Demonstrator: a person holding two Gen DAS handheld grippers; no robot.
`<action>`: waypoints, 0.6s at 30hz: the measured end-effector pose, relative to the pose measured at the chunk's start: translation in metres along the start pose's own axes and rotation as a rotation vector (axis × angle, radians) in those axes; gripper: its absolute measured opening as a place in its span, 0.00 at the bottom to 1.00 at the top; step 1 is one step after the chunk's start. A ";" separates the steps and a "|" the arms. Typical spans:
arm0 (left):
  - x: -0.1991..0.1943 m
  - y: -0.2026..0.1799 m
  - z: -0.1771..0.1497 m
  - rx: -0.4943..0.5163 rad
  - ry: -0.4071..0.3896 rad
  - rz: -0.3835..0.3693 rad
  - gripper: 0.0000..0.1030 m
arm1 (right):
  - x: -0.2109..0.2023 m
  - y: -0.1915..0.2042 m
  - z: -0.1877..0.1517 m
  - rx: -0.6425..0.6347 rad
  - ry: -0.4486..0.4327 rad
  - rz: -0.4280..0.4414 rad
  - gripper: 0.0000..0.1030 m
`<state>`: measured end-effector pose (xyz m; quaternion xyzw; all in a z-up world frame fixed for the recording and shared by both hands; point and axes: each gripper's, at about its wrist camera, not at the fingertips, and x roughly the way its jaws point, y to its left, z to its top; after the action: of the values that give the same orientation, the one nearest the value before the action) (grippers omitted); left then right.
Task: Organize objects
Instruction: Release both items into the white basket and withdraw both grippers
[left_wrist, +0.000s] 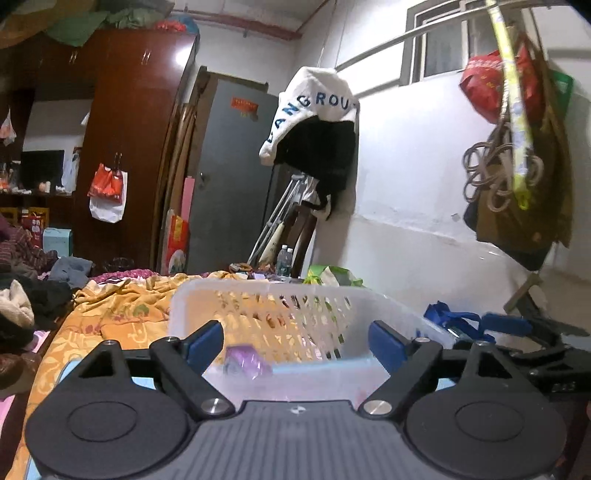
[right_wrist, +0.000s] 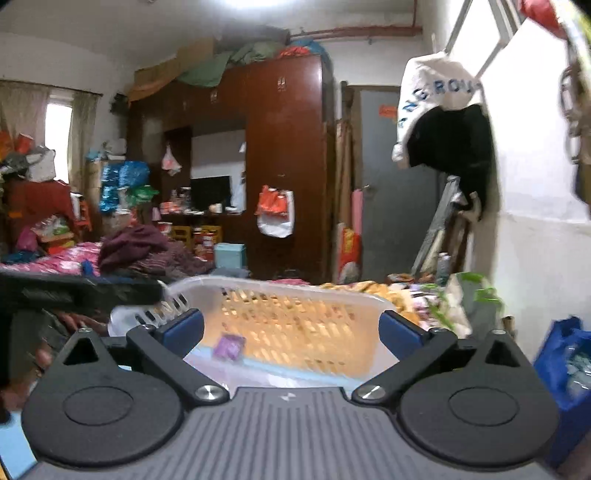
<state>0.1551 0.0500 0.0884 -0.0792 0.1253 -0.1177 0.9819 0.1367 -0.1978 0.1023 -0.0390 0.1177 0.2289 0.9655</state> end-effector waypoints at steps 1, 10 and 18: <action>-0.013 0.000 -0.011 0.007 -0.005 0.004 0.86 | -0.009 -0.001 -0.013 0.013 0.003 -0.004 1.00; -0.086 0.006 -0.087 0.037 -0.030 0.037 0.85 | -0.061 -0.003 -0.103 0.103 0.090 -0.047 1.00; -0.083 -0.011 -0.112 0.105 0.022 0.039 0.62 | -0.062 0.004 -0.115 0.074 0.096 -0.049 0.96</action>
<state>0.0446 0.0459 0.0027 -0.0241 0.1312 -0.1057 0.9854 0.0573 -0.2356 0.0058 -0.0172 0.1713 0.1987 0.9648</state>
